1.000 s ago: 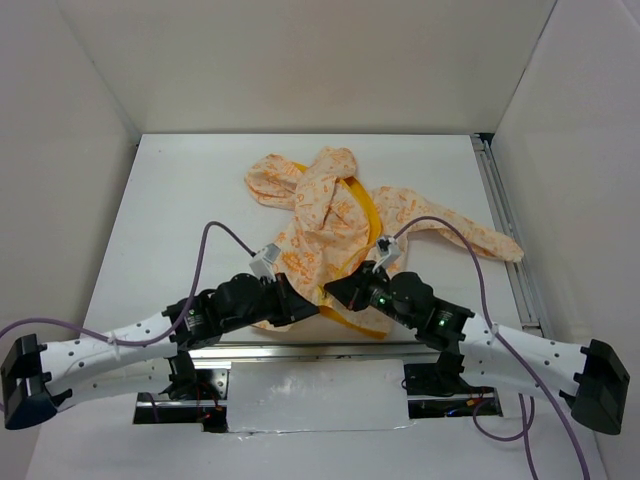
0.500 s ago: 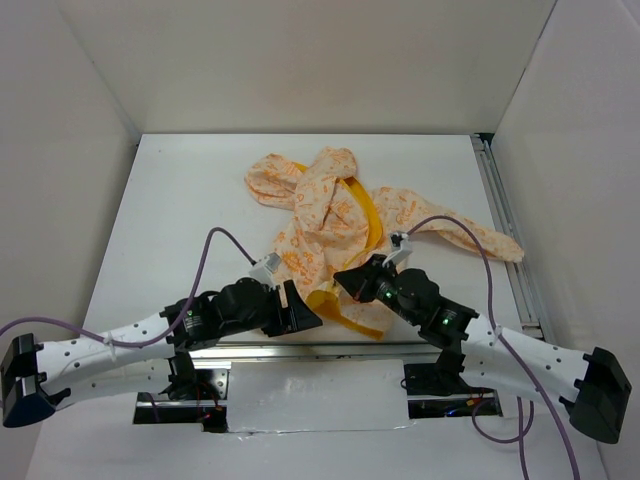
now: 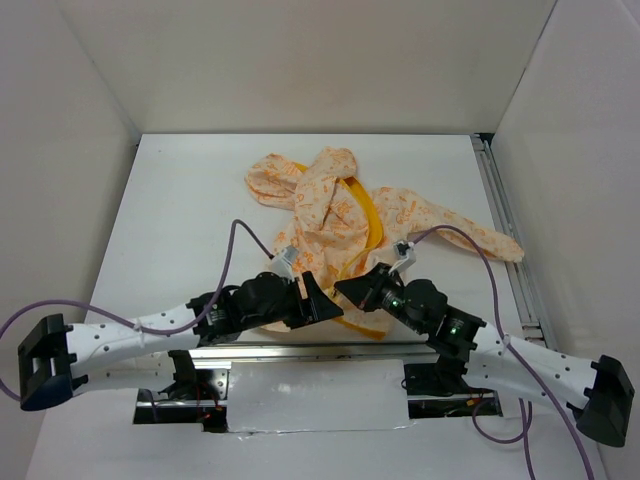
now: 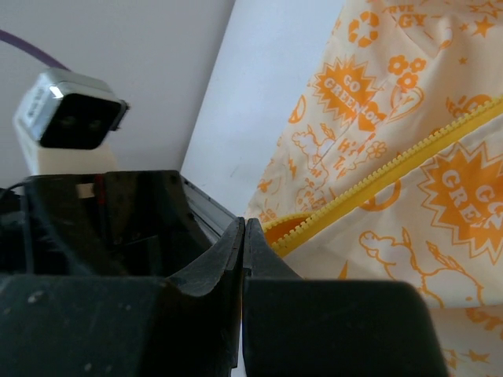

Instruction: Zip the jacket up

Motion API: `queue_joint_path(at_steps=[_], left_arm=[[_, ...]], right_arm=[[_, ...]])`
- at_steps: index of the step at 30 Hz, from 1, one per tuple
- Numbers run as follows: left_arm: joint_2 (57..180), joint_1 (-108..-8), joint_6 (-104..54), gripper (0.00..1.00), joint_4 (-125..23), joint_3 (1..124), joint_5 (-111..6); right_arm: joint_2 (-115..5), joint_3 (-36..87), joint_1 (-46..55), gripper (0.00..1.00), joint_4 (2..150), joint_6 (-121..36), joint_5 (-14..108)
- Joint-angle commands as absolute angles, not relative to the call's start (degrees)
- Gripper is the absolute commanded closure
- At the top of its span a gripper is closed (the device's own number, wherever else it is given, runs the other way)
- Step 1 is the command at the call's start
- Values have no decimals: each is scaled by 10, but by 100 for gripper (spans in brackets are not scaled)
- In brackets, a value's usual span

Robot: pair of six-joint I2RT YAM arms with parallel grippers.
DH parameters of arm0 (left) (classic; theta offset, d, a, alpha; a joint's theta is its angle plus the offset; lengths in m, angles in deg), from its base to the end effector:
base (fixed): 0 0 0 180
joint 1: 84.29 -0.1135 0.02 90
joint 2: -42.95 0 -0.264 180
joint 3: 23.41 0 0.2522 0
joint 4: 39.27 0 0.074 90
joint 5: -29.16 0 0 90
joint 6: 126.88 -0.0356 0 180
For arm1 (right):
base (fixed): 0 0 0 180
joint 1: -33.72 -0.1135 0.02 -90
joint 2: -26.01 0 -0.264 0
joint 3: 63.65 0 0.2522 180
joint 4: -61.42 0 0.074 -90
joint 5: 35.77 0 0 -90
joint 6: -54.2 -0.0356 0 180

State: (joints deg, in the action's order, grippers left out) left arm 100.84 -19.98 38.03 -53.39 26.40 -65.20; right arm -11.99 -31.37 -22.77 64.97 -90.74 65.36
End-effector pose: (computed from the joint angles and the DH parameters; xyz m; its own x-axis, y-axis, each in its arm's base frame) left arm 0.1025 -0.2068 0.2603 -0.8807 -0.3899 -0.2688 0.0678 0.4578 -0.8865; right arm 0.0998 0.1383 0.2334 -0.6347 0.4963 -0.5924 -0.3367 0.5124 0.7900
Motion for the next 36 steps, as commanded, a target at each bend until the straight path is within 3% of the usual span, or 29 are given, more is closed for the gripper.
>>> queue_joint_path(at_steps=[1, 5, 12, 18, 19, 27, 29, 30, 36], left_arm=[[1038, -189, 406, 28, -503, 309, -700], [1047, -171, 418, 40, -493, 310, -761], [1020, -166, 351, 48, -425, 282, -780], [1020, -166, 308, 65, -414, 284, -772], [1021, -166, 303, 72, -411, 283, -771], [1024, -166, 306, 80, -438, 290, -791], [1025, -166, 299, 98, -442, 293, -795], [1025, -166, 283, 100, -436, 292, -795], [997, -166, 240, 100, -468, 263, -739]], right_arm=[[-90, -318, -233, 100, 630, -925, 651], [-77, -321, -232, 100, 644, -932, 653], [-70, -314, -235, 100, 662, -919, 655], [-77, -310, -234, 100, 651, -915, 642], [-77, -310, -235, 100, 652, -915, 645], [-70, -309, -235, 100, 653, -906, 638], [-68, -307, -235, 100, 656, -900, 634], [-67, -307, -233, 100, 658, -899, 634], [-65, -285, -235, 100, 714, -860, 706]])
